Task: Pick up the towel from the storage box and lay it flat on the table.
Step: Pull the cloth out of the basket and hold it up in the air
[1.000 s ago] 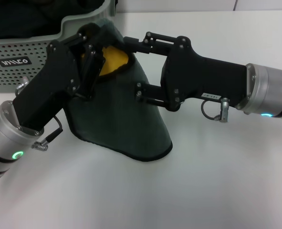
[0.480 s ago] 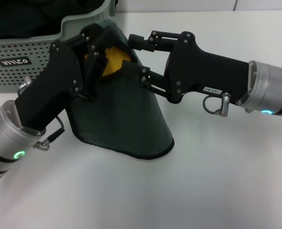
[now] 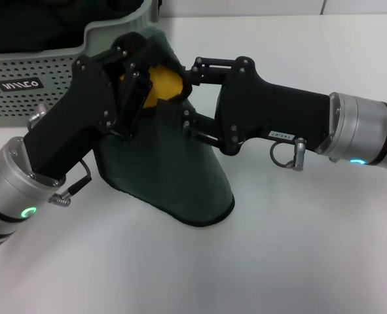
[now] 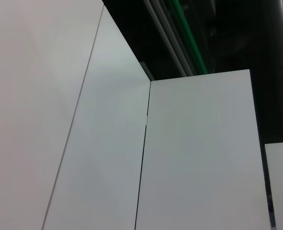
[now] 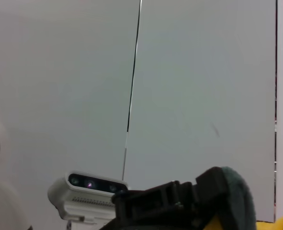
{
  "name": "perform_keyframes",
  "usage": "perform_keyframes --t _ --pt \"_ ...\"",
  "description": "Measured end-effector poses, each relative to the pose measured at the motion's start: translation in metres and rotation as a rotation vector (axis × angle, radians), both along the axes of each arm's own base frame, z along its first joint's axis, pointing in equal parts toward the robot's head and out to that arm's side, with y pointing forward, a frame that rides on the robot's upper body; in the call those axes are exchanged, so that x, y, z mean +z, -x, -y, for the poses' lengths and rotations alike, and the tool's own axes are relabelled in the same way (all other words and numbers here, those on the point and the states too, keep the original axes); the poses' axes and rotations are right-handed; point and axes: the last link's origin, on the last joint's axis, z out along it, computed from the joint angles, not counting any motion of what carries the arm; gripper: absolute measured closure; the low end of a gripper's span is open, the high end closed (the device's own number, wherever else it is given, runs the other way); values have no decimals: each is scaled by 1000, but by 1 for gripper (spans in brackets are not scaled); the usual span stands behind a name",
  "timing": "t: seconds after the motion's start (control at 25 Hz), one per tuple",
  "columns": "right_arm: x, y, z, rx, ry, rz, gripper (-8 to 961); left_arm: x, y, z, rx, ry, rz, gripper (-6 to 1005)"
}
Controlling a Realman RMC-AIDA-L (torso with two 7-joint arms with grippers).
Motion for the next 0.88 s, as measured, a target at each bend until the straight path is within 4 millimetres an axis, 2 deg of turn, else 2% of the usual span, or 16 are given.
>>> perform_keyframes --t 0.4,0.72,0.88 --pt "6 -6 7 -14 -9 -44 564 0 1 0 11 -5 1 933" --pt "8 -7 8 -5 -28 -57 682 1 2 -1 17 -9 2 928" --pt "8 -7 7 -12 -32 -49 682 0 1 -1 13 -8 1 925"
